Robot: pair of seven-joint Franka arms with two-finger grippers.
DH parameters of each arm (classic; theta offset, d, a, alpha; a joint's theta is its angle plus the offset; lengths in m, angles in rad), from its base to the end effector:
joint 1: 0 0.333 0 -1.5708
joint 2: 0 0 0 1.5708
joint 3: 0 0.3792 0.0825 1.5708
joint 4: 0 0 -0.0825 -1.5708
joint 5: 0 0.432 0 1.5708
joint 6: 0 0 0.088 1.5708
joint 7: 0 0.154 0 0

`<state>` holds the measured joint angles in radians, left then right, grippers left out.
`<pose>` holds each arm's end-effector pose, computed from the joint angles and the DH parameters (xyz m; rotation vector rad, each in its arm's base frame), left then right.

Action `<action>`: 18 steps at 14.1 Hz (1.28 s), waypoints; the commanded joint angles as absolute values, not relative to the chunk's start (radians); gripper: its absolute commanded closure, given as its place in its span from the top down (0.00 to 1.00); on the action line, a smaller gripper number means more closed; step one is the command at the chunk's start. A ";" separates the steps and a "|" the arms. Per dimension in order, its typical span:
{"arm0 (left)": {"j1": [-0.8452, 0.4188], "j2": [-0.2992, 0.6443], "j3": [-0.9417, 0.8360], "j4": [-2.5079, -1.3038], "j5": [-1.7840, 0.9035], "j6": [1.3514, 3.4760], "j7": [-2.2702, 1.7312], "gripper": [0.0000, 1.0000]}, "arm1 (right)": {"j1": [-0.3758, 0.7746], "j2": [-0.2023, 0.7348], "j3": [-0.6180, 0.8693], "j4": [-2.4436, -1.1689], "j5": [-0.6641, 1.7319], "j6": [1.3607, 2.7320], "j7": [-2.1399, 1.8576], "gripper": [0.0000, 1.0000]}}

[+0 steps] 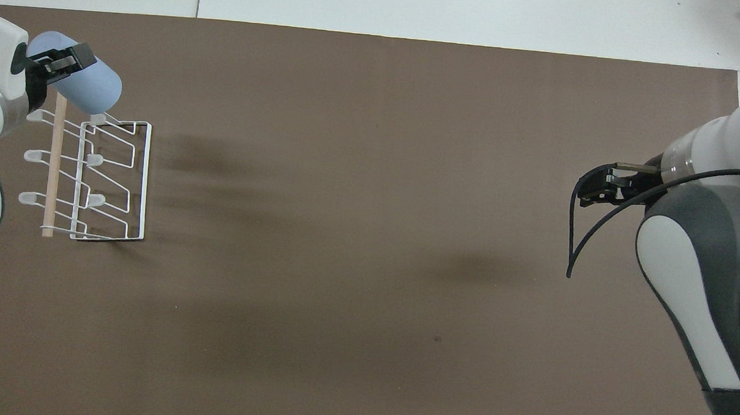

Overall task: Hang cup on cup holder
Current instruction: 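Raise the cup above the rack with the left gripper while the right gripper retreats, then lower the cup onto the rack's top peg with the left gripper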

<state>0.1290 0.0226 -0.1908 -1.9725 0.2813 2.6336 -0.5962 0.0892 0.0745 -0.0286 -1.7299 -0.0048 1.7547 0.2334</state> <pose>0.6798 -0.0417 0.5366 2.9184 0.4930 1.0247 0.6289 0.0380 0.5271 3.1151 -0.2682 -0.0753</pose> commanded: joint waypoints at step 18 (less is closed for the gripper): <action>0.166 0.020 -0.198 -2.128 0.351 2.737 -0.584 0.00 | 0.094 0.044 -0.069 -1.738 0.025 1.756 0.242 1.00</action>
